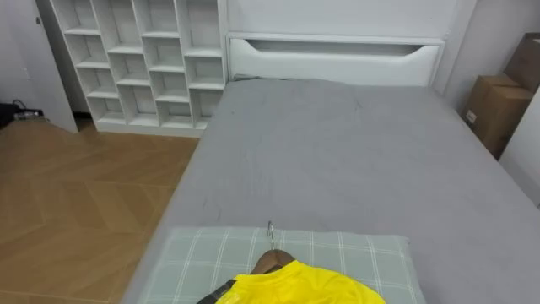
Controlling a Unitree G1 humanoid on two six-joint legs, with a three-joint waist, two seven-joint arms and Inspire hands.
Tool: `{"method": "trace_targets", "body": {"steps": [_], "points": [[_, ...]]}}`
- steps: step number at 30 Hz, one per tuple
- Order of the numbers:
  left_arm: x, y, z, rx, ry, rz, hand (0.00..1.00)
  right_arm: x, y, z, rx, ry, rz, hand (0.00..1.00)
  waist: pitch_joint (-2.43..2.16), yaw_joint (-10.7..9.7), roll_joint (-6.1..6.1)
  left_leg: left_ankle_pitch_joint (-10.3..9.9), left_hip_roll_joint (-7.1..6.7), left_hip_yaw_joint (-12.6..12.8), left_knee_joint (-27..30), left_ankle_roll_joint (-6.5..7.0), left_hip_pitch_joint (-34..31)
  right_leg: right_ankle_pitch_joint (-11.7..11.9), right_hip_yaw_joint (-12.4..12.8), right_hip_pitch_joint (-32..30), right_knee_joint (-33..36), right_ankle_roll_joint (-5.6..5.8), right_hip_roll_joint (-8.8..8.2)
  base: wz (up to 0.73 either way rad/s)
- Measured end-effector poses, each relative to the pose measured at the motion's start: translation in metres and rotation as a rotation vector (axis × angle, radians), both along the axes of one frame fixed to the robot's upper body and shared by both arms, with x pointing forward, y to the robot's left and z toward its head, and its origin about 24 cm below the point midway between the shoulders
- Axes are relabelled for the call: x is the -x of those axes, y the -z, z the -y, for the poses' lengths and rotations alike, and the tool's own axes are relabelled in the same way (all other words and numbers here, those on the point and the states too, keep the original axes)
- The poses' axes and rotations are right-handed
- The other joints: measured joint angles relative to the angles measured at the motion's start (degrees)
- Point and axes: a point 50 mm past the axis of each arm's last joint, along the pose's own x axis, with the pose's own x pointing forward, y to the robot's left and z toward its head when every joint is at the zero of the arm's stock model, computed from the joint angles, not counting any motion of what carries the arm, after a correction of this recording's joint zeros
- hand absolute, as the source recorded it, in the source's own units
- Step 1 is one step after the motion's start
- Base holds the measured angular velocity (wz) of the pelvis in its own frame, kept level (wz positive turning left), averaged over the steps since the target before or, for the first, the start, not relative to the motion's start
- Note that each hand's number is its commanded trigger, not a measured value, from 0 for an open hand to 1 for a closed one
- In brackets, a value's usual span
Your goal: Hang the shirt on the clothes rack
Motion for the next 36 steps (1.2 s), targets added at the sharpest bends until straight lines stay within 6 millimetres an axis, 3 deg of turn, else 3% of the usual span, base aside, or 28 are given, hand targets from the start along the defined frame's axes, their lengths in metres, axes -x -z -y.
{"method": "trace_targets", "body": {"steps": [11, 36], "points": [[-0.0020, 0.0001, 0.0003, 0.004, 0.009, 0.019, 0.00, -0.0087, -0.0004, 0.0004, -0.003, -0.014, 0.053, 0.00, 0.00, 0.1, -0.21, 0.0, -0.01, 0.1, -0.1, 0.00, 0.0, 0.0, 0.1, -0.2, -0.1, 0.00, 0.00, 0.00], [-0.0025, -0.0010, -0.0038, -0.014, 0.016, 0.051, 0.00, -0.0076, -0.0007, 0.0019, -0.015, -0.051, 0.062, 0.00, 0.12, -0.3, -0.02, 0.0, 0.42, 0.0, -0.2, 0.00, -0.1, 0.0, -0.1, -0.1, 0.0, 0.03, 0.00, 0.00]]}}
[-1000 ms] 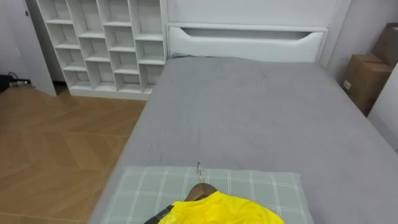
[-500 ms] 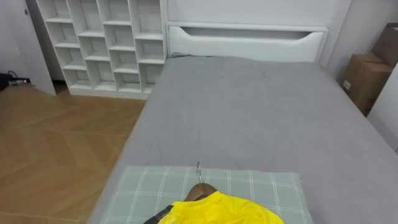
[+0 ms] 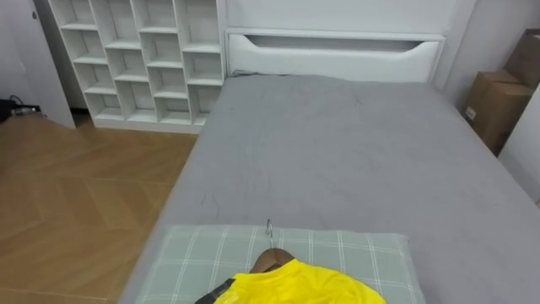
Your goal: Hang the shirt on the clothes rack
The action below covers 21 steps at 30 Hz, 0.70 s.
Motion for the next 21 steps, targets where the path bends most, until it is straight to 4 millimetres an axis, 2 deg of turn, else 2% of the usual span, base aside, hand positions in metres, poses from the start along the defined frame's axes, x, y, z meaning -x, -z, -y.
{"method": "trace_targets", "body": {"steps": [13, 18, 19, 21], "points": [[0.001, -0.002, -0.004, -0.059, -0.023, 0.025, 0.00, 0.001, 0.000, 0.001, 0.019, 0.007, 0.001, 0.00, 0.02, 0.3, 0.11, 0.0, -0.55, -0.5, -0.1, 0.04, 0.9, -0.2, -0.5, 1.2, -0.2, 0.11, -0.20, 0.01], [-0.001, -0.006, -0.016, -0.141, -0.114, 0.076, 0.00, 0.004, 0.000, 0.002, 0.017, 0.044, -0.009, 0.00, -0.02, 0.4, 0.32, 0.0, -0.47, -0.7, 0.0, 0.04, 0.9, -0.1, -0.7, 1.2, -0.1, 0.09, -0.11, 0.00], [-0.002, -0.007, -0.018, -0.155, -0.123, 0.086, 0.00, 0.004, 0.000, 0.003, 0.018, 0.047, -0.009, 0.00, -0.14, 0.4, 0.58, 0.0, -0.47, -0.7, 0.0, 0.04, 0.9, -0.1, -0.7, 1.2, -0.2, 0.09, -0.10, 0.00], [-0.008, -0.011, -0.025, -0.221, -0.162, 0.144, 0.00, 0.004, 0.000, 0.004, 0.020, 0.059, -0.006, 0.00, -0.05, 0.4, 0.59, 0.0, -0.48, -0.7, 0.0, 0.03, 1.0, -0.1, -0.7, 1.5, -0.2, 0.06, -0.12, 0.00]]}}
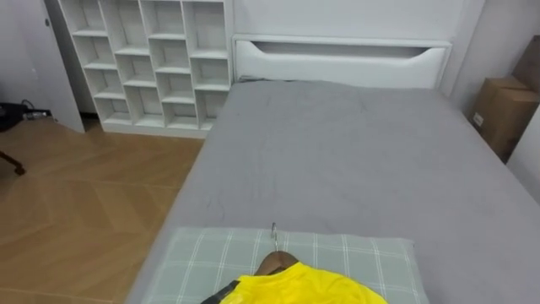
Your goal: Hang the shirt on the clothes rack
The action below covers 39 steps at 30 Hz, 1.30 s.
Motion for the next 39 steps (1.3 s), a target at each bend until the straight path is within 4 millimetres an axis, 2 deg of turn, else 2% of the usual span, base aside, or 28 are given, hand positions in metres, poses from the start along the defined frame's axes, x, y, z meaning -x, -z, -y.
{"method": "trace_targets", "body": {"steps": [11, 16, 22, 34, 39], "points": [[-0.027, -0.015, -0.013, -0.234, -0.008, 0.190, 0.00, -0.004, -0.002, 0.007, 0.023, 0.001, 0.017, 0.00, -0.02, 0.1, 0.58, 0.0, -0.14, -0.8, -0.1, 0.00, -0.3, 0.0, -0.8, -0.3, -0.1, 0.04, -0.04, 0.03], [-0.025, -0.020, -0.015, -0.330, -0.012, 0.234, 0.00, -0.005, -0.002, 0.007, 0.032, -0.007, 0.028, 0.00, -0.04, -0.3, 0.27, 0.0, -0.12, -0.8, -0.1, -0.02, -0.1, 0.0, -0.7, -0.2, -0.1, 0.02, -0.01, 0.00], [-0.035, -0.027, -0.015, -0.423, 0.022, 0.308, 0.00, -0.009, -0.002, 0.007, 0.041, -0.039, 0.053, 0.00, 0.03, -0.3, -0.13, 0.0, -0.30, -0.9, 0.0, -0.01, -0.2, 0.0, -0.7, -0.1, 0.0, 0.05, -0.17, 0.00], [-0.108, -0.063, 0.004, -0.580, 0.382, 0.622, 0.00, -0.019, -0.002, 0.008, 0.051, -0.049, 0.080, 0.00, -0.28, -2.0, -0.48, 0.0, -0.31, -0.9, 0.6, 0.01, -0.9, 0.1, -0.6, -0.6, 0.0, 0.09, -0.17, 0.00], [-0.119, -0.071, 0.007, -0.625, 0.514, 0.663, 0.00, -0.022, -0.002, 0.008, 0.049, -0.059, 0.084, 0.00, -0.23, -2.4, -0.49, 0.0, -0.22, -0.8, 0.5, 0.01, -0.9, 0.1, -0.5, -0.7, 0.1, 0.07, -0.10, -0.01]]}}
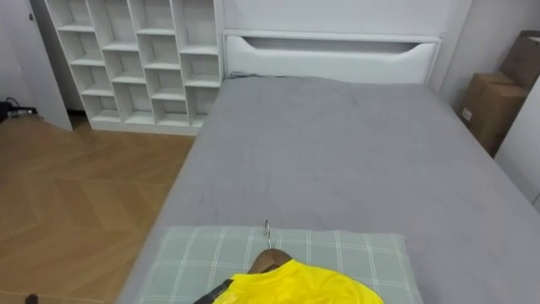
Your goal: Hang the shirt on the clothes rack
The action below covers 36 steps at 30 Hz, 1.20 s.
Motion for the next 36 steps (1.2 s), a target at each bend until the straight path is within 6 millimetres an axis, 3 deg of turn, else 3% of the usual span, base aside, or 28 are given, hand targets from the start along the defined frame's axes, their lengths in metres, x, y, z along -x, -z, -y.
{"method": "trace_targets", "body": {"steps": [8, 17, 26, 30, 36], "points": [[-0.010, -0.002, 0.006, -0.009, 0.071, -0.005, 0.00, -0.004, 0.000, 0.000, -0.015, -0.002, 0.005, 0.00, 0.24, -1.3, 0.28, 0.0, -0.01, -0.2, 0.0, 0.00, -0.9, 0.0, -0.1, -0.8, -0.2, -0.01, 0.00, 0.00], [-0.026, -0.003, 0.021, 0.015, 0.170, -0.021, 0.00, 0.000, 0.000, 0.002, -0.015, 0.001, -0.020, 0.00, 0.30, -3.0, 1.50, 0.0, 0.08, -0.3, 0.0, 0.00, -0.6, 0.7, 0.0, -0.6, -0.1, 0.10, 0.07, -0.01], [-0.035, -0.003, 0.028, 0.019, 0.235, -0.082, 0.00, 0.003, 0.000, 0.001, -0.032, -0.006, -0.038, 0.00, 0.44, -3.2, 1.75, 0.0, 0.13, 1.0, 0.0, 0.00, -0.6, 0.7, 0.8, -1.0, -0.2, 0.13, 0.09, -0.05], [-0.047, -0.013, 0.031, 0.014, 0.263, -0.054, 0.00, 0.001, 0.000, 0.001, -0.036, -0.014, -0.040, 0.00, 0.32, -4.0, 2.02, 0.0, 0.10, 1.8, 0.0, 0.03, -0.6, 0.7, 1.6, -1.3, -0.1, 0.13, 0.09, -0.12], [-0.051, -0.011, 0.033, 0.031, 0.277, -0.111, 0.00, 0.004, 0.000, 0.001, -0.047, -0.011, -0.054, 0.00, 0.20, -4.4, 2.22, 0.0, 0.37, 3.4, 0.0, 0.03, -0.6, 1.2, 3.0, -2.0, 0.0, 0.14, 0.36, -0.14]]}}
